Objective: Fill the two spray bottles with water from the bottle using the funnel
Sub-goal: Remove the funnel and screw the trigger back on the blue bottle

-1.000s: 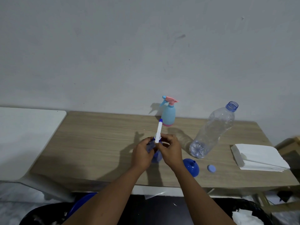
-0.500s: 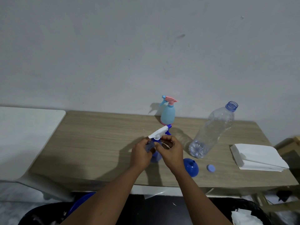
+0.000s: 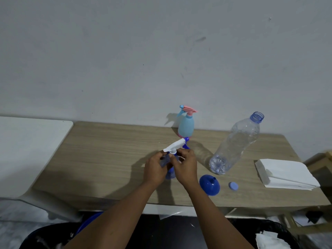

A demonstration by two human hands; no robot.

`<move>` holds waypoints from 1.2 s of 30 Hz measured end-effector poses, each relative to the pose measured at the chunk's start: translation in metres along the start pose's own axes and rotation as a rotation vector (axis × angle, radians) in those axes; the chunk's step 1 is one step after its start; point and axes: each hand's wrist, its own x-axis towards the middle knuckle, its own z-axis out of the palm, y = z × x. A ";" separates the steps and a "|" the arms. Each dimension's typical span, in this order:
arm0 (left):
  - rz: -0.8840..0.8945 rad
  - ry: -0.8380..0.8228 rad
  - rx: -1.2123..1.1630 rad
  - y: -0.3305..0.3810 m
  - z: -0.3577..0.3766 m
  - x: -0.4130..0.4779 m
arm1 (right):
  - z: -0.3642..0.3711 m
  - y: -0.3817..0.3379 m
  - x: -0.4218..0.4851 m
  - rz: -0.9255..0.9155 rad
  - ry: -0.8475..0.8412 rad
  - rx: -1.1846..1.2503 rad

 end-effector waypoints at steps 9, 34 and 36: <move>-0.005 -0.044 -0.045 -0.007 -0.003 0.003 | -0.003 0.004 0.005 -0.017 -0.040 -0.043; 0.047 -0.071 -0.016 -0.007 -0.007 0.005 | 0.003 0.004 0.009 0.001 -0.048 -0.047; 0.044 -0.055 -0.003 -0.009 -0.005 0.006 | 0.006 0.003 0.009 0.011 -0.009 -0.059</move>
